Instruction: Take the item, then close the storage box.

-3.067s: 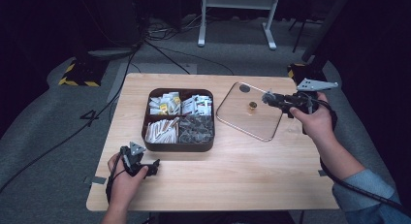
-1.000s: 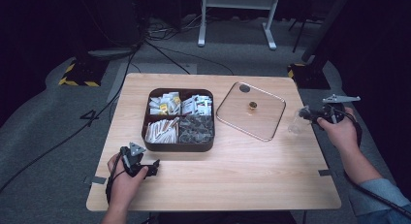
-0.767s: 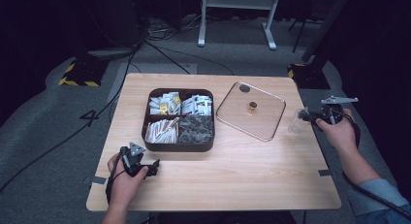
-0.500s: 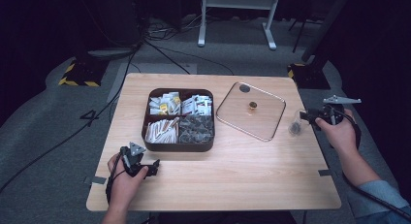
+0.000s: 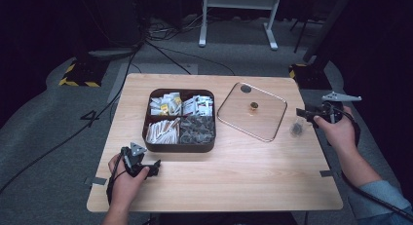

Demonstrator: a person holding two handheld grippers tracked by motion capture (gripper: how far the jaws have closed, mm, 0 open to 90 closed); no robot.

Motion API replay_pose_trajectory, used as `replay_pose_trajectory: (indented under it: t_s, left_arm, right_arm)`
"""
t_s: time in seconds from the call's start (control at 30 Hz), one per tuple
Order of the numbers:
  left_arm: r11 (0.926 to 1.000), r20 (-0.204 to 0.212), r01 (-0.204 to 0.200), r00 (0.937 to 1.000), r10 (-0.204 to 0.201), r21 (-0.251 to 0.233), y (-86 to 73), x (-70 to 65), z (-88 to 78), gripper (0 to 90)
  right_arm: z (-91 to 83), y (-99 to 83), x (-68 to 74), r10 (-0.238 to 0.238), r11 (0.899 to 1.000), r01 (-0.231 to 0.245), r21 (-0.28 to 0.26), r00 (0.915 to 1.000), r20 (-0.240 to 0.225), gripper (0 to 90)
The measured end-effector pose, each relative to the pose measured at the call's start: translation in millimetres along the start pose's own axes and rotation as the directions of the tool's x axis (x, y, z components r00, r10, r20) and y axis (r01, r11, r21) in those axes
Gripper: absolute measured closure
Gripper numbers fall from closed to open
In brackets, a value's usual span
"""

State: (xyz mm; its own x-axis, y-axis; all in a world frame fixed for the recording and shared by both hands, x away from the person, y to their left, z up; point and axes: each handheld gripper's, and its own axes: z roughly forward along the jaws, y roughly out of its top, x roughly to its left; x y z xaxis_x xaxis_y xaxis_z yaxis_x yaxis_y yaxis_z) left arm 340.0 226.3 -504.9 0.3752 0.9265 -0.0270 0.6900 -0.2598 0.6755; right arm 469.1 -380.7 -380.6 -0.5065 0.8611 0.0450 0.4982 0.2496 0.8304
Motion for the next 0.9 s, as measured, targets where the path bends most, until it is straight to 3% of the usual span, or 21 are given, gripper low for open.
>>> replay_pose_trajectory:
  t_s: [0.13,0.23,0.43,0.7,0.9]
  left_arm:
    - [1.0000,-0.001,-0.001,1.0000,0.001,0.002,0.5,0.0,0.3,5.6]
    - [1.0000,0.002,0.003,1.0000,-0.003,0.004,1.0,-0.3,0.9,5.2]
    - [1.0000,0.002,0.000,1.0000,0.000,0.002,1.4,-0.3,1.4,5.1]
    - [1.0000,0.001,-0.001,1.0000,0.001,0.003,1.4,-0.4,1.3,5.1]
    - [1.0000,-0.001,-0.002,1.0000,0.002,0.002,1.1,-0.3,1.0,5.1]
  right_arm:
    - [2.5,3.8,7.5,0.005,1.000,-0.005,-0.015,0.9996,-0.028,49.2]
    - [9.0,10.0,18.3,-0.018,1.000,0.017,-0.026,0.9985,-0.051,46.6]
    - [18.7,18.8,27.6,-0.032,0.999,0.032,-0.012,0.9989,-0.035,46.3]
    - [46.7,27.0,45.2,-0.018,0.999,0.021,0.050,0.9983,-0.055,43.2]
    - [71.1,29.0,48.9,-0.017,0.996,0.020,0.090,0.9991,-0.038,40.9]
